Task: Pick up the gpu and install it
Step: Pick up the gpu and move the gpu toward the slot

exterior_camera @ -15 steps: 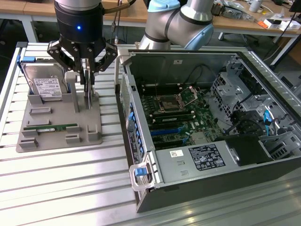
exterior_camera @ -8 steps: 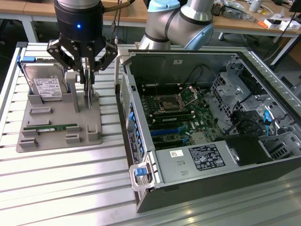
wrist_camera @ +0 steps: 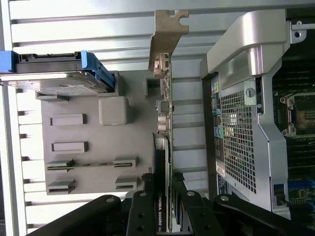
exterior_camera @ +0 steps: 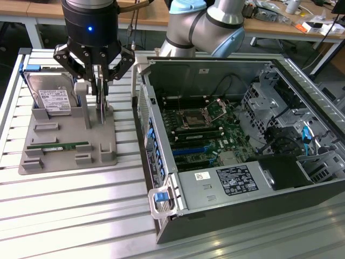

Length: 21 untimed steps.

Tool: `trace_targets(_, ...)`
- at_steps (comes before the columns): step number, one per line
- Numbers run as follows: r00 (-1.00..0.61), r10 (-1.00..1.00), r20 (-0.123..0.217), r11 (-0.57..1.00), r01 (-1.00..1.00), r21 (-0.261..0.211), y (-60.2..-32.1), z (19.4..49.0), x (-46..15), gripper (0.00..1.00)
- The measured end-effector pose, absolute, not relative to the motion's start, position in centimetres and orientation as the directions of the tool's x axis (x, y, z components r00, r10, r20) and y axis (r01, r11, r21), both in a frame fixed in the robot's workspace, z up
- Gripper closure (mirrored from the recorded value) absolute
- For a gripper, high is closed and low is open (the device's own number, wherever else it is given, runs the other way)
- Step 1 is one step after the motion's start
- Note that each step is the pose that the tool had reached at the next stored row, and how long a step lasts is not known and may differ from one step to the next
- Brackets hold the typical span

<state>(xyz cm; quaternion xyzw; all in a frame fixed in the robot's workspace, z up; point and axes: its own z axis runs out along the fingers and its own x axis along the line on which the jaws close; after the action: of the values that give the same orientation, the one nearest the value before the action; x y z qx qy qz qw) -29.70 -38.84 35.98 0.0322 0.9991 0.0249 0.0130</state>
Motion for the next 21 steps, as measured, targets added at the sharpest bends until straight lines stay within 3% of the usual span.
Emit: trace_targets(21, -0.998, 0.065, -0.024, 0.997, 0.064, 0.053, -38.86, 36.92, -29.70, 0.74)
